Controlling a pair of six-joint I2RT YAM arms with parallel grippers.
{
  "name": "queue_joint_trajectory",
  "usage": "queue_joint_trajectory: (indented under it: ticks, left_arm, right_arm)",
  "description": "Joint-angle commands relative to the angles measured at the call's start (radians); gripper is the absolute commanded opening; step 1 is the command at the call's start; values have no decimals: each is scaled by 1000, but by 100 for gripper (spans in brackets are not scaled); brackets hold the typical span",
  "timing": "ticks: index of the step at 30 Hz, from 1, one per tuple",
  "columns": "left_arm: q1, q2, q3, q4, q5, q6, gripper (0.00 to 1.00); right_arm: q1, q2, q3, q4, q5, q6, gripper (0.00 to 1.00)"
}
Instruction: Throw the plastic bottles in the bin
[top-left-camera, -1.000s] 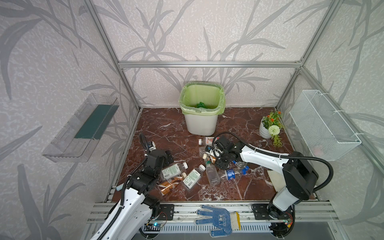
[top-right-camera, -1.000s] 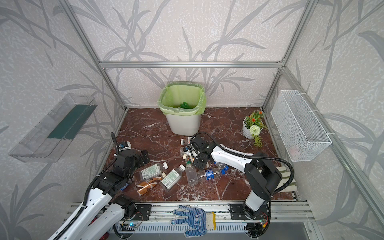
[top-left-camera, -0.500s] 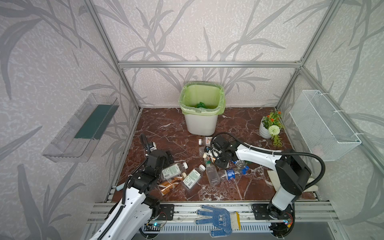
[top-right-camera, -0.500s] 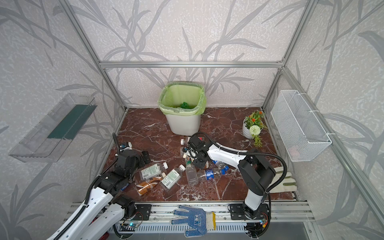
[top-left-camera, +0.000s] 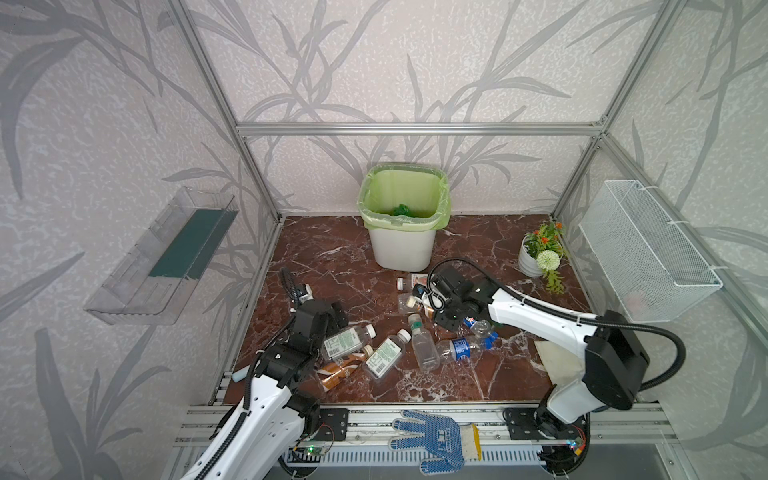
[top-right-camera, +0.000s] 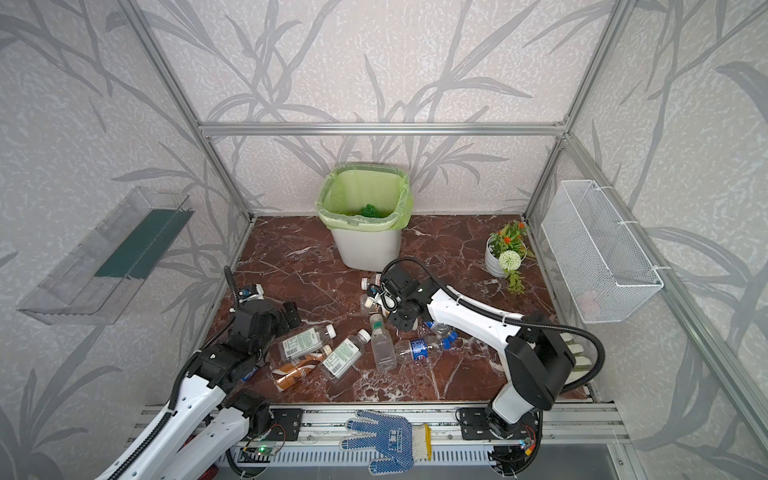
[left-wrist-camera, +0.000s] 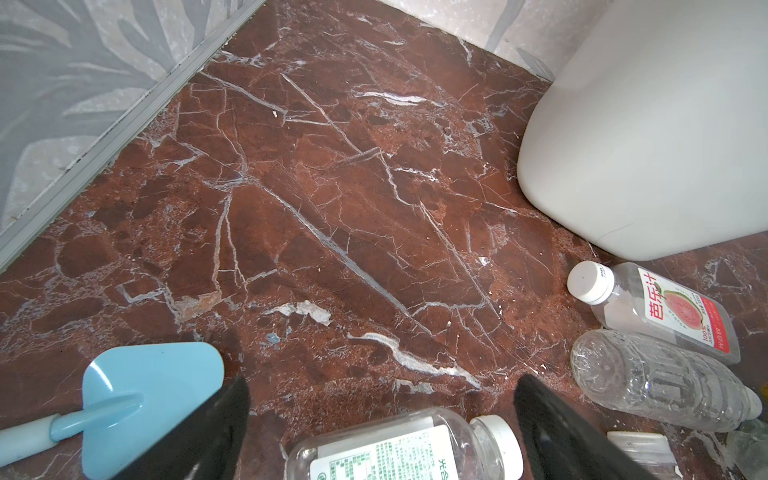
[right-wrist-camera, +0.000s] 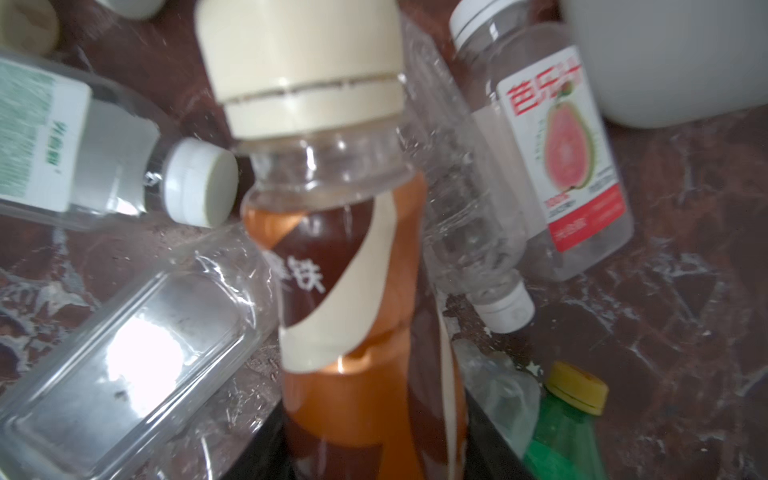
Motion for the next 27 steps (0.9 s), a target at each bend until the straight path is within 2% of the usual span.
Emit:
queue_joint_trajectory:
  ticks: [1,3,7,12,14,17,19,21,22,23,25,27]
  left_arm:
    - [6,0,-11,-3,-12,1,99]
    - [7,8,-13,6,-11,2,99]
    - [8,37,-22,35,4,-1,99]
    - [9,71,-20,65,30,-5,99]
    - [9,78,-17,72,38,-6,99]
    - [9,81,-15,76,47,-8,99]
    - [8,84,-13,73,50,-9,99]
    - [9,88,-2,53,48,-12,99]
    - [9,91,9,38,45,-9,99]
    - [9,94,18,25,46,3,99]
    - [9,94,31,7,39,11,99]
    - [9,90,36,-1,38,15,99]
  right_arm:
    - [6,-162,96,26,25,25,43]
    - [4,-252,118,120,49,24,44]
    - [-6,-425,150,422,65,8,46]
    - [-14,-434,215,676,66,9,50]
    - [-58,-367,250,743,30,73,51]
    - [-186,-170,379,718,-147,279,51]
    - [-203,9,516,620,-207,319,51]
    - [-205,175,696,463,-217,305,53]
    - [-209,248,773,399,-191,307,59]
    - [-221,275,808,400,-177,327,69]
    - [-259,253,762,523,-189,414,97]
    - [-276,198,699,643,-189,465,99]
